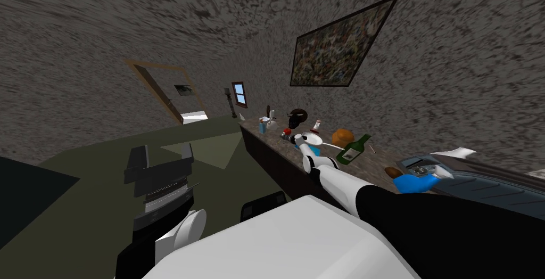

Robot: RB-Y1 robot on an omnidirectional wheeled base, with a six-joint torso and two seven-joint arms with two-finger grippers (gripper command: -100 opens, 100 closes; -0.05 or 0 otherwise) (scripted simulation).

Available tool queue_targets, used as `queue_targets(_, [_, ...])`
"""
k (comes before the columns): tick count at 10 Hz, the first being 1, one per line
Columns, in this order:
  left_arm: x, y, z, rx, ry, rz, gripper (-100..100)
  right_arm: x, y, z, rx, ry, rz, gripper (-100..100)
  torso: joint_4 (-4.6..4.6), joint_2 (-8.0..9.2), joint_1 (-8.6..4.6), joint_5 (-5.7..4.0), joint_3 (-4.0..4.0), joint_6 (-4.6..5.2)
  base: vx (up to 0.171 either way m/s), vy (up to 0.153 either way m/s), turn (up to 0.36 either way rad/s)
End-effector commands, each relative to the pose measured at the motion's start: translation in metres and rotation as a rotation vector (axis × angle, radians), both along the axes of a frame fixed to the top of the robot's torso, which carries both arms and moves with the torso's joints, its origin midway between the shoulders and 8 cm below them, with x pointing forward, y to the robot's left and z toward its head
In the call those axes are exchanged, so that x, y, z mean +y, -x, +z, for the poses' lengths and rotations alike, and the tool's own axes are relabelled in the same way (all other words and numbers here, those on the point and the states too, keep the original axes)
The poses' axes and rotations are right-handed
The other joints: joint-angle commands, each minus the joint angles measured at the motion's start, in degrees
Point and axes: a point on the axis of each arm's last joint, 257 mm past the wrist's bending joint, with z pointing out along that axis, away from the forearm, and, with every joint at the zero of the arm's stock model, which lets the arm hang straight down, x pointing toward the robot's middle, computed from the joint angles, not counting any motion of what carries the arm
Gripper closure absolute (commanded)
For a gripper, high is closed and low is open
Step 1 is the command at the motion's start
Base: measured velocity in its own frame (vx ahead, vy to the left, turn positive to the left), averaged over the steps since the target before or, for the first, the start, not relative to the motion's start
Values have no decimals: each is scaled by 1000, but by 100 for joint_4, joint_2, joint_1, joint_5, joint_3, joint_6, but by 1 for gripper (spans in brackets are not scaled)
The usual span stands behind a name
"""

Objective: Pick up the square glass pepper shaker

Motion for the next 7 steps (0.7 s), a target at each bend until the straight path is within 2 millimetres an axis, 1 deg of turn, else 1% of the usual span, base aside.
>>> queue_targets(1, [0,0,0,0,0,0,0,1,-5,10,3,-38,2,-100,0,0,0,0,0,0,95,-124,-20])
queue_targets(2, [0,0,0,0,0,0,0,2,-4,5,2,-21,1,-100,-1,-10,-14,-2,-5,1,51,-63,5])
queue_targets(3, [0,0,0,0,0,0,0,2,-4,6,2,-25,2,0,-2,2,4,-1,-1,0,8,-11,2])
queue_targets(4, [0,0,0,0,0,0,0,-19,-4,4,2,-24,-53,-100,2,15,22,3,8,0,-34,-42,384])
queue_targets(5, [0,0,0,0,0,0,0,-29,-3,4,2,-24,-81,-100,5,29,19,4,16,-9,-79,-95,455])
queue_targets(7, [0,0,0,0,0,0,0,-49,-2,2,1,-24,-135,-100,11,52,-5,-3,29,-3,-85,-104,240])
